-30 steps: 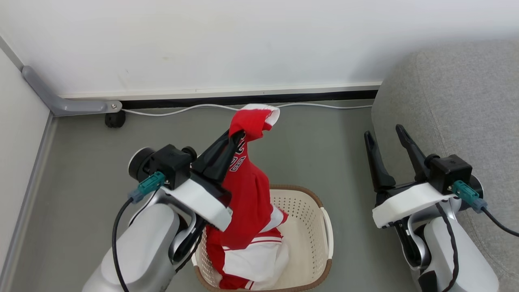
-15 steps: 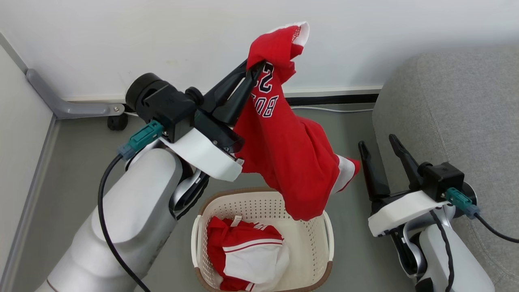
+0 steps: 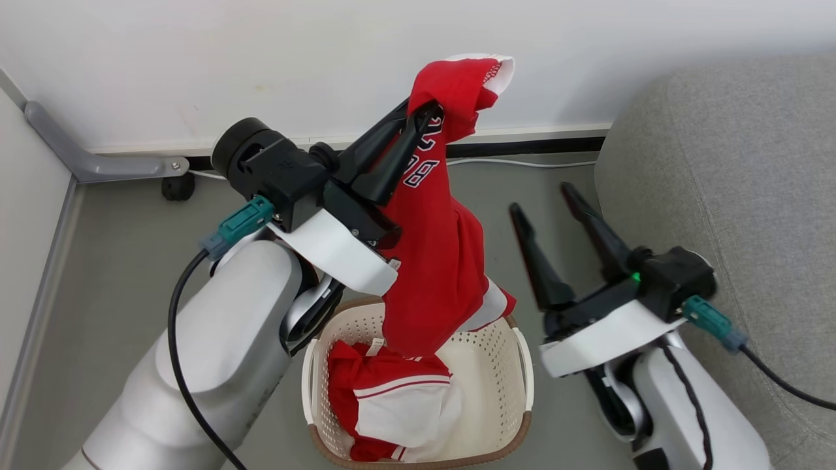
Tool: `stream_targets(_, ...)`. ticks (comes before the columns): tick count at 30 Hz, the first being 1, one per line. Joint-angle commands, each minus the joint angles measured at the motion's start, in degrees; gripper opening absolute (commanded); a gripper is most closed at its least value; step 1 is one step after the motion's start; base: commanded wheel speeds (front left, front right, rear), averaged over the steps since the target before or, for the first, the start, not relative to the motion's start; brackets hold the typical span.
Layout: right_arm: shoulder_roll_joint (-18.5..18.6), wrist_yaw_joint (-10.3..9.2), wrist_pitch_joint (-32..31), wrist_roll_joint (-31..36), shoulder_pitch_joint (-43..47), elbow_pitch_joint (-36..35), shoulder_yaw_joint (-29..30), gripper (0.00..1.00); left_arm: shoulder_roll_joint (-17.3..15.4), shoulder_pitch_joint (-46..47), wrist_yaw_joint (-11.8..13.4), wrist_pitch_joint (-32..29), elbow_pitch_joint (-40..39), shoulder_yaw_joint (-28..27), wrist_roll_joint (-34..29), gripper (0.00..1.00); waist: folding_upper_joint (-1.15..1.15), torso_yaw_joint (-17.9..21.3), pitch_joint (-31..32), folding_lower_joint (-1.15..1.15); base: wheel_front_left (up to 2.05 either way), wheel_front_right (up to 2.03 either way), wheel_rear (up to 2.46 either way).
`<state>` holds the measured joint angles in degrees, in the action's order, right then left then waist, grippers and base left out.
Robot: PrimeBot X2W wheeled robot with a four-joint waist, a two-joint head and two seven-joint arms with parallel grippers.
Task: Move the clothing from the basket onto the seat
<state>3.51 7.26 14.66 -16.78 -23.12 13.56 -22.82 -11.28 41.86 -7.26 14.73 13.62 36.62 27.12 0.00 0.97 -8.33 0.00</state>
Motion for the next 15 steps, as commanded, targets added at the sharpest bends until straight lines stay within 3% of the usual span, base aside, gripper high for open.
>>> stream_targets(1,-0.6,0.23,0.3,-0.8,-1.8,-2.9,-2.5,1.00,-0.9,2.8,-0.2,0.3,-1.1,-1.8,-0.7,0.00,0.00,-0.1,-0.1,0.00,0.00,0.00,0.00)
stream_targets(7,-0.6,0.23,0.3,-1.7,-4.0,-6.9,-9.3,1.00,-0.1,3.0,-0.2,0.3,-0.7,-0.9,-0.6,0.00,0.00,-0.4,-0.5,0.00,0.00,0.00,0.00)
stream_targets(15,-0.6,0.23,0.3,0.6,-6.0,-3.5,-9.2,1.00,0.9,3.3,-0.2,0.3,-0.9,1.0,0.1,0.00,0.00,-1.5,-0.1,0.00,0.00,0.00,0.00)
